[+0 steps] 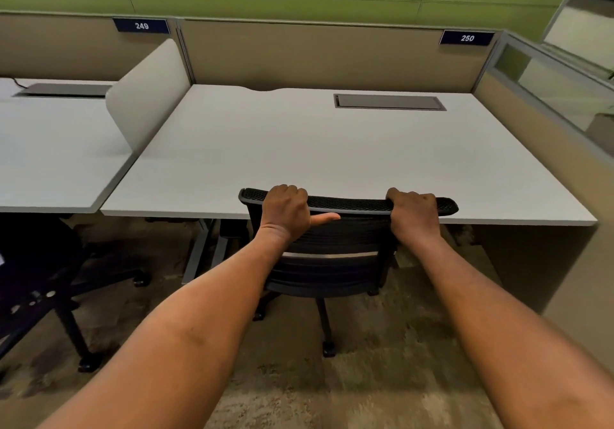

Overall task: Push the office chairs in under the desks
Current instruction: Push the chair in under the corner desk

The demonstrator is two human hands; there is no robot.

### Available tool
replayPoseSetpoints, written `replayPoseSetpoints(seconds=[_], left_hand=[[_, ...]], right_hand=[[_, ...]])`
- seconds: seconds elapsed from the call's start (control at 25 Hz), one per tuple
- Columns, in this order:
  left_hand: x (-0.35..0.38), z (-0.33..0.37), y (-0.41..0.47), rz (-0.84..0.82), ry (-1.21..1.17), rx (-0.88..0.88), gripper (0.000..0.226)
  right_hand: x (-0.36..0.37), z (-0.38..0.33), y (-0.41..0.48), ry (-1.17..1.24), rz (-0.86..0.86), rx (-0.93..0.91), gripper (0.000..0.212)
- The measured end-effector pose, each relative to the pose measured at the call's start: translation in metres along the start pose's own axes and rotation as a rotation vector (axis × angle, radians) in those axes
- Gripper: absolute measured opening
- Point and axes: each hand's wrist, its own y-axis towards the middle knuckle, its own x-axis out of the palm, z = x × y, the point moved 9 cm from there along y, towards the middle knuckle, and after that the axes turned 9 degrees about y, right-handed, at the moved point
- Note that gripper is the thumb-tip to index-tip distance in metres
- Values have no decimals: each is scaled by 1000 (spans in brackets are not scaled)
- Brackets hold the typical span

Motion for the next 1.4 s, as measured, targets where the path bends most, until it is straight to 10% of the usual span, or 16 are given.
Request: replayPoseSetpoints(seconds=[1.4], left_hand=[[10, 52, 12, -92, 78, 27, 76]], right_hand=[[-7, 44, -11, -37, 18, 106, 20]])
